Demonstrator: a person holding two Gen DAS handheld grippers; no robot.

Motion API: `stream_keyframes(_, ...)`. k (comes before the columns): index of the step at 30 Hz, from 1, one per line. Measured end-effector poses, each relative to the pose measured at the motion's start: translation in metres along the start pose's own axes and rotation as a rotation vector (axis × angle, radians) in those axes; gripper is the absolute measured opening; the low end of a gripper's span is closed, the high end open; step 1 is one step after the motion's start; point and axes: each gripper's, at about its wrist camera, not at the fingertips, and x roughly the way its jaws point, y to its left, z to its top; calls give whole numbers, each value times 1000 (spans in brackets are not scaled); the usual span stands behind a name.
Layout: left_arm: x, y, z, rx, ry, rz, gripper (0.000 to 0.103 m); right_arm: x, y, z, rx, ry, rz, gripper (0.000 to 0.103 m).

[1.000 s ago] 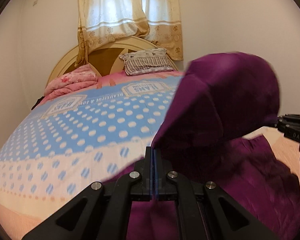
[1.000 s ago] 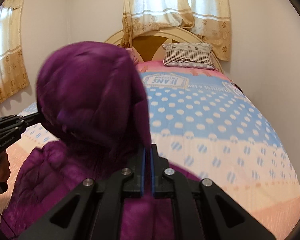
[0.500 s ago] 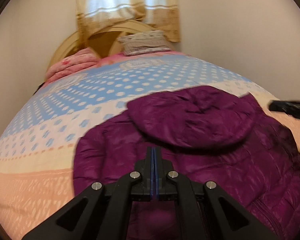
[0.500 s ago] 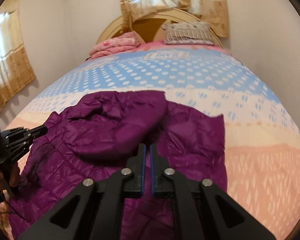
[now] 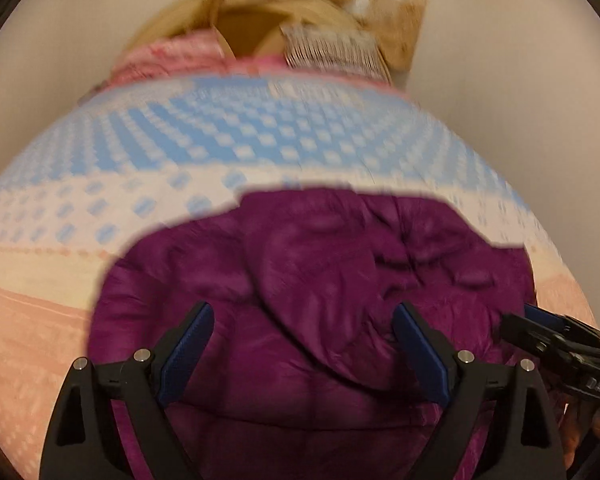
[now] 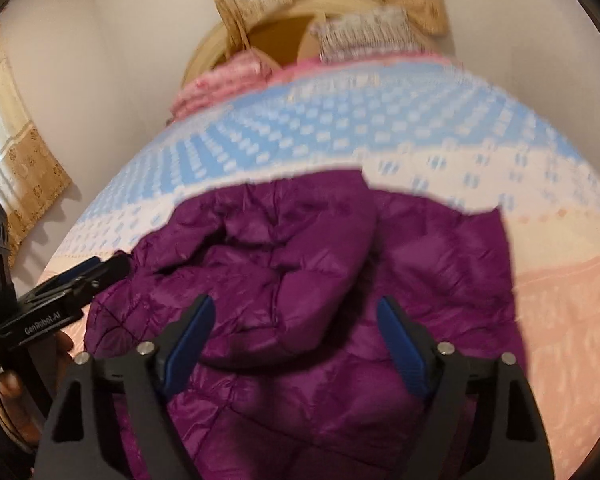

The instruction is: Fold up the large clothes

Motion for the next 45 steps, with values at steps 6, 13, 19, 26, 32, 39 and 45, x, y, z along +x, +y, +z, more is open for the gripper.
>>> stream_keyframes(6, -3, -12, -9, 29, 45, -112, 2, -15, 8, -9, -25, -9, 13, 10)
stream_keyframes(13, -37, -19, -44, 138, 4, -85, 2, -49, 20, -39, -107, -19, -6, 8)
stream_keyframes(19, -13, -28, -58, 191, 17, -12, 6, -9, 5, -53, -94, 53, -89, 8)
stream_keyframes(26, -60, -26, -30, 244, -109, 81, 54, -38, -6, -42, -55, 26, -93, 43)
stream_keyframes(32, -64, 4, 15, 161, -246, 266, 97, -72, -11, -15, -30, -72, -216, 54)
stream_keyframes(39, 14, 24, 54, -42, -125, 524, 97, -31, 21, 48, 2, -206, -271, 46)
stream_keyframes(45, 73, 18, 44, -25, -22, 566, 97, 47, 32, 63, -69, -202, -322, 46)
